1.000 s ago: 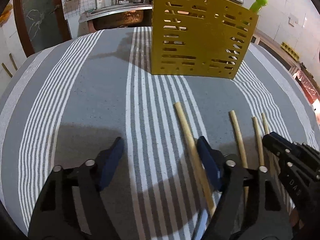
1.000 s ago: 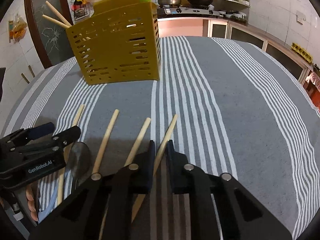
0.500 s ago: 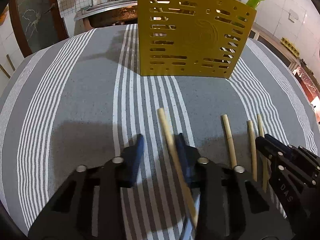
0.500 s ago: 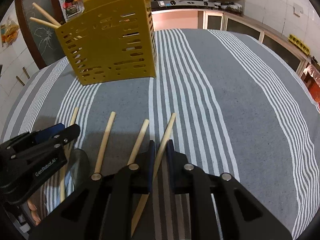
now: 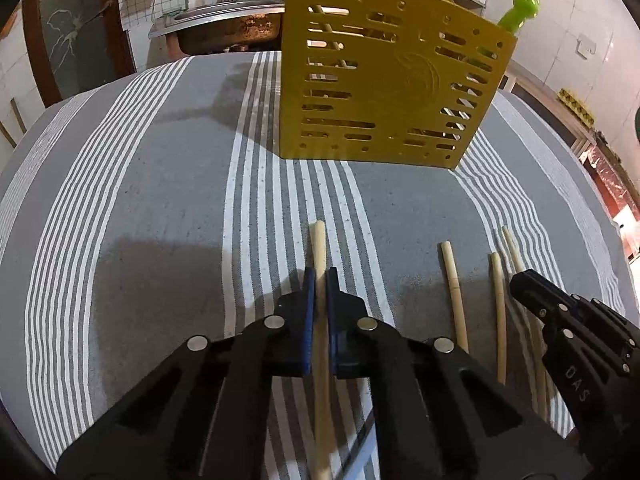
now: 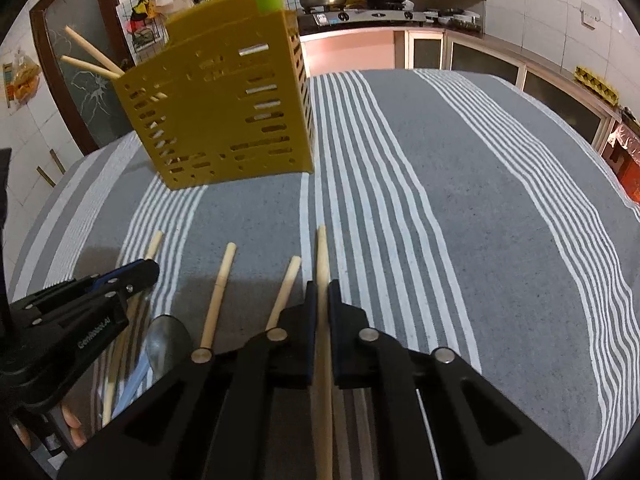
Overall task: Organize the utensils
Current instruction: 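Lift both held chopsticks upright and lower them into the yellow holder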
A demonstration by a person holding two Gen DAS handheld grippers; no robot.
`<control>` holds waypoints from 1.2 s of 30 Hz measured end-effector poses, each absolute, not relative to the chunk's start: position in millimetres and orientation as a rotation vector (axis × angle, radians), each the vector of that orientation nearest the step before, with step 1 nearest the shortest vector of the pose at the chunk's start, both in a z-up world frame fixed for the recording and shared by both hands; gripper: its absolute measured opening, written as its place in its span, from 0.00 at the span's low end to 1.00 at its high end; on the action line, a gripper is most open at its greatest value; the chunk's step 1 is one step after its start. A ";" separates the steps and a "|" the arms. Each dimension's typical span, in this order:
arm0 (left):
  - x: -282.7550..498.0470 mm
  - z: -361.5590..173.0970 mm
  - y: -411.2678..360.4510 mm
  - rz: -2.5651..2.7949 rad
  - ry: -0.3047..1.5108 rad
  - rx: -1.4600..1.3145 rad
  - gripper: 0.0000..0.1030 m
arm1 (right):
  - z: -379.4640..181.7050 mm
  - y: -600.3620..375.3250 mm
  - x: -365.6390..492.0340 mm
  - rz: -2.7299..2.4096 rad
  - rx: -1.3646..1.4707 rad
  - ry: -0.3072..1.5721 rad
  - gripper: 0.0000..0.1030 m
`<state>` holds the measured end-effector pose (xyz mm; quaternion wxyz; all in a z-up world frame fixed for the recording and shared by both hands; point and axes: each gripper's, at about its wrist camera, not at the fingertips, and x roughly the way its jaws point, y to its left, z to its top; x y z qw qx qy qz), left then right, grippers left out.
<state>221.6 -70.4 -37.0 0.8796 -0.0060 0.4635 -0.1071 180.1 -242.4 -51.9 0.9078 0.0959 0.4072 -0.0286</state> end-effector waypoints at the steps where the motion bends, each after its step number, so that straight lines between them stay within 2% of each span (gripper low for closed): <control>1: 220.8 -35.9 -68.8 -0.222 0.963 -0.020 0.04 | -49.9 -242.7 178.6 -0.058 0.197 0.832 0.06; 7: 211.0 -21.9 -55.8 -0.221 0.897 -0.050 0.04 | -35.2 -241.7 168.3 -0.042 0.196 0.774 0.06; 24: 146.8 52.9 -17.2 -0.174 0.530 -0.055 0.04 | 9.4 -244.4 123.5 -0.015 0.169 0.543 0.06; 36: 129.0 60.3 0.3 -0.177 0.434 -0.088 0.04 | 26.4 -246.9 95.8 -0.015 0.159 0.412 0.06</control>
